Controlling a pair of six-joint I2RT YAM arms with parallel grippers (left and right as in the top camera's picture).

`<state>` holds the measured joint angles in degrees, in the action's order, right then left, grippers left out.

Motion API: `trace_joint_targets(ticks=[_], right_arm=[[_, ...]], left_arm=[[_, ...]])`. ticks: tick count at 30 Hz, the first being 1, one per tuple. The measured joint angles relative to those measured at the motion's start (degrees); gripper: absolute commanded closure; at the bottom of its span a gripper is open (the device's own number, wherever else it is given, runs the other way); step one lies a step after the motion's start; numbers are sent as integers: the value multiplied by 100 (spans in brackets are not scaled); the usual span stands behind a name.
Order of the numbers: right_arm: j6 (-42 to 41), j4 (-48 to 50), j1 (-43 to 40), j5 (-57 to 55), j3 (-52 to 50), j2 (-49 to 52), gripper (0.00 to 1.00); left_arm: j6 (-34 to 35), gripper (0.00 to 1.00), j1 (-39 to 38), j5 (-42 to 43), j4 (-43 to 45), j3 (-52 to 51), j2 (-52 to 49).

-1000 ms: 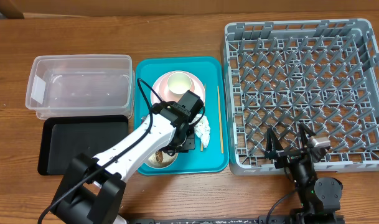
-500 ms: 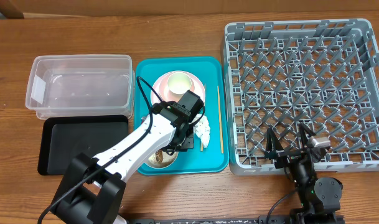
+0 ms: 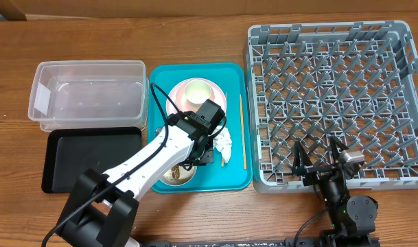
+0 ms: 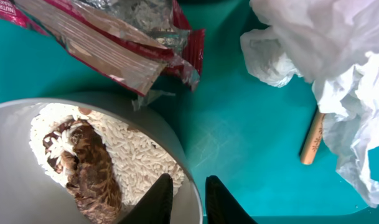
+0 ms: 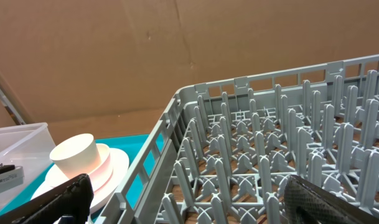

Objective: Sort waste into correct bins and load items into the dishwasher
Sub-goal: 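Lower left gripper and grasp the rim of the white bowl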

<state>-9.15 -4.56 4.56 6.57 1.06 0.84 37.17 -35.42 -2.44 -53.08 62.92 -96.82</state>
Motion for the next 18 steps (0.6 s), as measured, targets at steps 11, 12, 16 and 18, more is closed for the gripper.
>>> trace_joint_targets(ticks=[11, 12, 16, 18], right_arm=[[0, 2, 0, -2, 0, 0, 0], [0, 0, 0, 0, 0, 0, 0], [-2, 0, -2, 0, 0, 0, 0], [0, 2, 0, 2, 0, 0, 0]], left_arm=[[0, 80, -13, 0, 42, -140, 0], [0, 79, -13, 0, 52, -140, 0], [0, 80, -13, 0, 59, -140, 0], [2, 80, -20, 0, 61, -140, 0]])
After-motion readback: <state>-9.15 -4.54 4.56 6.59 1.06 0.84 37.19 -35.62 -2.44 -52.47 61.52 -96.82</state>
